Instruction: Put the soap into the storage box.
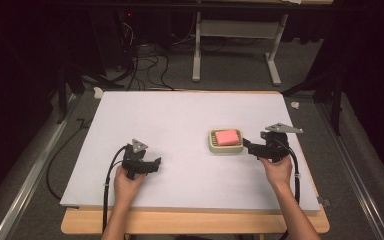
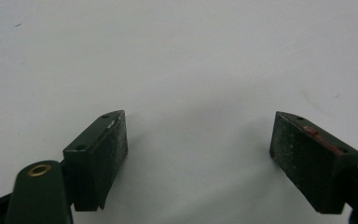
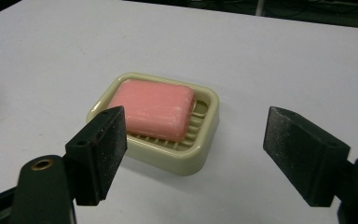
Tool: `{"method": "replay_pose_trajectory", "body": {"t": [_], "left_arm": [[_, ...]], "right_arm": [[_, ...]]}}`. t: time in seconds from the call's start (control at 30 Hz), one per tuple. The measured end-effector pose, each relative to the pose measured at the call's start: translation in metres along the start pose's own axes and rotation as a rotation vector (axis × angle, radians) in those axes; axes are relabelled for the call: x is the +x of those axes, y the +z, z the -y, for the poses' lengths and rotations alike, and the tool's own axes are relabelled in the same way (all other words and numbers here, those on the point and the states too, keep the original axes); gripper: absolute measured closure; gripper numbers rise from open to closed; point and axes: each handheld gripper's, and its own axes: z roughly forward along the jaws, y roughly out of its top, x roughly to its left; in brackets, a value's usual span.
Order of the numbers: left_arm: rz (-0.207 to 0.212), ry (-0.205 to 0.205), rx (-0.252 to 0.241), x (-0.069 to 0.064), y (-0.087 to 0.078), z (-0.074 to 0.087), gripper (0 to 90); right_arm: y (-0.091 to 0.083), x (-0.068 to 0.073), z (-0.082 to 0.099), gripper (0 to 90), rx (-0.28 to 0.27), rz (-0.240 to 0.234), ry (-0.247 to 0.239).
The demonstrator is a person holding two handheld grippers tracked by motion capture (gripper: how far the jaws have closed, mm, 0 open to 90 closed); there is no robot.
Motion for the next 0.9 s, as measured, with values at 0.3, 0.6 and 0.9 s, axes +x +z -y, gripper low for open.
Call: {"method": "replay_pose_trajectory", "body": {"t": [0.3,0.6,0.9], "left_arm": [[0.0,0.0,0.0,0.0,0.0,0.0,19.7],[0.0,0.0,0.0,0.0,0.0,0.0,19.7],[0.0,0.0,0.0,0.0,0.0,0.0,19.6]], "right_arm": [[-0.006,-0.001,0.007,22.3,-0.011,-0.012,0.016],[-0.012,-0.005,0.014,22.5,-0.019,-0.016,0.03],[-0.015,-0.007,0.02,22.5,-0.019,-0.018,0.037]]}}
